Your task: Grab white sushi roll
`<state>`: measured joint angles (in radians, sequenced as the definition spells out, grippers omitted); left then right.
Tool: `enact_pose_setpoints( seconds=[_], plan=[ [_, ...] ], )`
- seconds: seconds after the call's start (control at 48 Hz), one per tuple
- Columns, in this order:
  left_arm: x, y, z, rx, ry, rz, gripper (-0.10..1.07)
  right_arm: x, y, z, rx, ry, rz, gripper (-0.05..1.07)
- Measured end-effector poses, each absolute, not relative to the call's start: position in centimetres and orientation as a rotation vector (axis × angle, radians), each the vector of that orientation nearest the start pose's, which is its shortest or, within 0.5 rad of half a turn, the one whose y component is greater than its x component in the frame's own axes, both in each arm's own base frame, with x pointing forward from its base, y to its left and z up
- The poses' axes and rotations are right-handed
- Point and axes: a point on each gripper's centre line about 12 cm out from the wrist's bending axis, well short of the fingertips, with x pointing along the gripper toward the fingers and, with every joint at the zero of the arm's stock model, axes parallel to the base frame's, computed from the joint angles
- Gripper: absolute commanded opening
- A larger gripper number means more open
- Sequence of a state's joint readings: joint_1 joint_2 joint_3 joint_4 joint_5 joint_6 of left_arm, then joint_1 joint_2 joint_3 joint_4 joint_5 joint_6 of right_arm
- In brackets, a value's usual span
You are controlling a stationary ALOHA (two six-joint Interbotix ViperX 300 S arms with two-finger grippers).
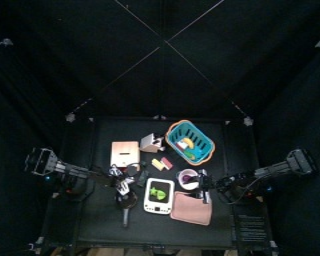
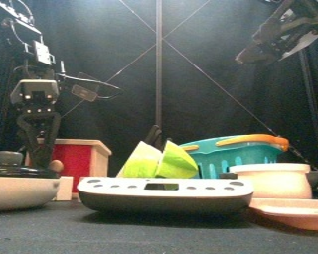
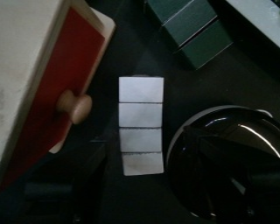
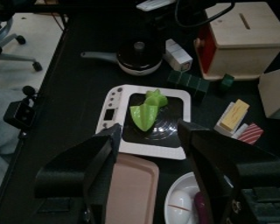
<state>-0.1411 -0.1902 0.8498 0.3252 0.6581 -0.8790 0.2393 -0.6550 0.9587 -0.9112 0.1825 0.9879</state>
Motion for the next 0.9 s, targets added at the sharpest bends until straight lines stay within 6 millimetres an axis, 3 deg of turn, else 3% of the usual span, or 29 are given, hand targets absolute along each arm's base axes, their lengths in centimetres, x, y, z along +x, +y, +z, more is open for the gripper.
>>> enact_pose_setpoints(
  seconds=[0.333, 0.667, 0.896],
  plan=[
    [27.3, -0.6, 12.3, -0.294, 1.237, 0.466, 1.00, 25.6, 4.5, 24.8, -0.006, 0.464, 0.074, 0.89],
    [27.3, -0.4, 12.1, -0.284, 1.237, 0.466, 0.98, 25.9, 4.5, 24.3, -0.007, 0.484, 0.068, 0.89],
    [27.4, -0.5, 12.1, -0.285, 1.231, 0.461, 0.88, 25.9, 4.4, 24.4, -0.006, 0.482, 0.068, 0.88]
  ],
)
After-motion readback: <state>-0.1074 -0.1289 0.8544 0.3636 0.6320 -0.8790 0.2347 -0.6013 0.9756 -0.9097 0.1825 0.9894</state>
